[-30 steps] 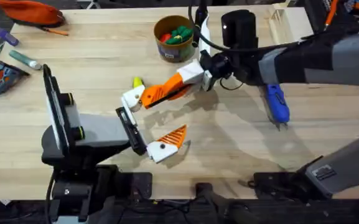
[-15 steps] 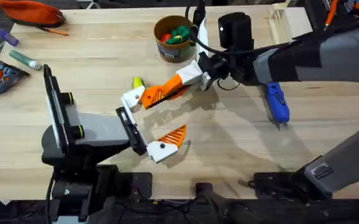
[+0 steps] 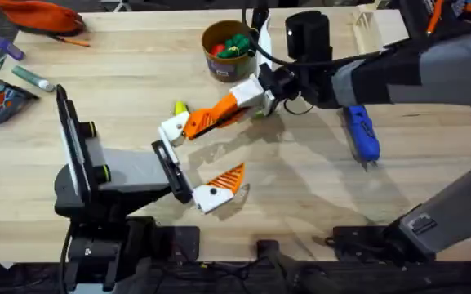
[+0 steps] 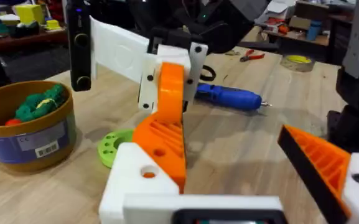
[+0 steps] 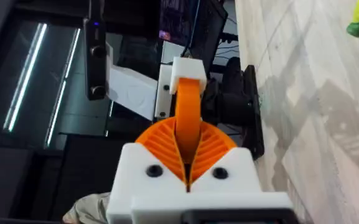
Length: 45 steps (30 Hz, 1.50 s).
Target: Pick up the gripper from the table and insert it into the empty holder that is missing its gripper. Then pick up a screw, insert it into the mounting hole, and use the screwdriver to tighten it. Finally, clean up the table by picking up the vegetable and placing it into the bucket.
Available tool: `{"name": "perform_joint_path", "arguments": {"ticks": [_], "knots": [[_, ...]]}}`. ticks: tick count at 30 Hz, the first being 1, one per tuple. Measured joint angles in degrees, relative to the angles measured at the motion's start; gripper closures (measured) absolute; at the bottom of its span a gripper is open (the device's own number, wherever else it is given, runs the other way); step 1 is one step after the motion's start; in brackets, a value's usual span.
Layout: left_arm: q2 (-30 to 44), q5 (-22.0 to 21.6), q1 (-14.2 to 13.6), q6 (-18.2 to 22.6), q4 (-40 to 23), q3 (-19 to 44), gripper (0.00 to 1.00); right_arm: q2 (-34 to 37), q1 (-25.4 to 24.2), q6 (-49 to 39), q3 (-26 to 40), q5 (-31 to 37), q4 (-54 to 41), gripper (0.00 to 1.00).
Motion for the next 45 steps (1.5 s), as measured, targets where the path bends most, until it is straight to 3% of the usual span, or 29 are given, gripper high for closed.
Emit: {"name": "perform_joint_path", "arguments": {"ticks": [45], "knots": [[-0.02, -1.07, 0.00, 0.01, 0.09, 0.00, 0.015, 2.86, 4.04, 2.36, 3.74, 1.55, 2.12, 0.993]]}}
